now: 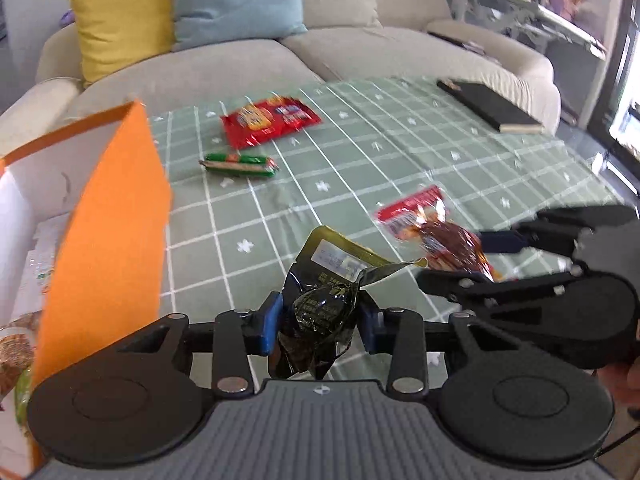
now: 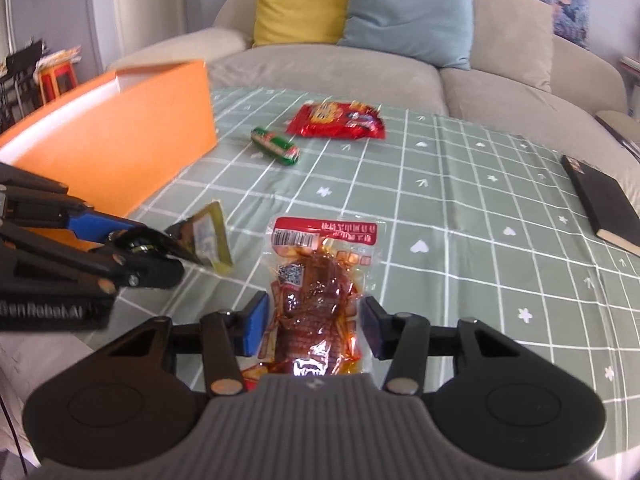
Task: Organize snacks
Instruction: 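Lower both packs into the orange box and open both grippers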
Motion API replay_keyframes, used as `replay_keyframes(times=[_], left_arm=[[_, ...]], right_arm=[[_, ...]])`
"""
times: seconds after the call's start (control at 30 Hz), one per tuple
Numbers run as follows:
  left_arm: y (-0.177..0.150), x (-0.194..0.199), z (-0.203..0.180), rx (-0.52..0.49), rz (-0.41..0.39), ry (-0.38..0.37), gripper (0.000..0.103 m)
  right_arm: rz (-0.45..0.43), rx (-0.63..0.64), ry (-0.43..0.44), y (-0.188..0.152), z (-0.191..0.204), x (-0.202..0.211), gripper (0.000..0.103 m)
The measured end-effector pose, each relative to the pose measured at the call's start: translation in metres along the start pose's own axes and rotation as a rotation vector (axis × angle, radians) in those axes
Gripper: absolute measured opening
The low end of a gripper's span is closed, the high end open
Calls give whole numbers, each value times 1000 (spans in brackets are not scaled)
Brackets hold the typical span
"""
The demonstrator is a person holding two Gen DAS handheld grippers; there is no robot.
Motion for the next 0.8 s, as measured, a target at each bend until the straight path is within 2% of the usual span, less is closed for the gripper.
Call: replay_keyframes(times=[0.13,0.3,0.57,0.7,0.8], left_arm=[[14,21,6,56,-57,-1,43],[35,48,21,100,-129,23,43],[60,78,75,236,-209,108,43],[65,83,108,299,-228,182,43],[67,85,131,358,-229,208,43]], right_arm=[[-39,-20,5,7,3,18,48],[-111,-27,40,32,15,42,48],[-196,23,118,103,49,67,48],[-213,15,178,139,70,66,48],[-206,8,208,161,88,59,48]])
Point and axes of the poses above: each gripper's, at about its wrist camera, not at the fingertips, and x roughly against the way its jaws point, z to its left, y to its top, the point moved 7 cm from there along -x, roughly the way its jaws point, and after that the axes turned 10 degrees about x, right-handed, at the moved point
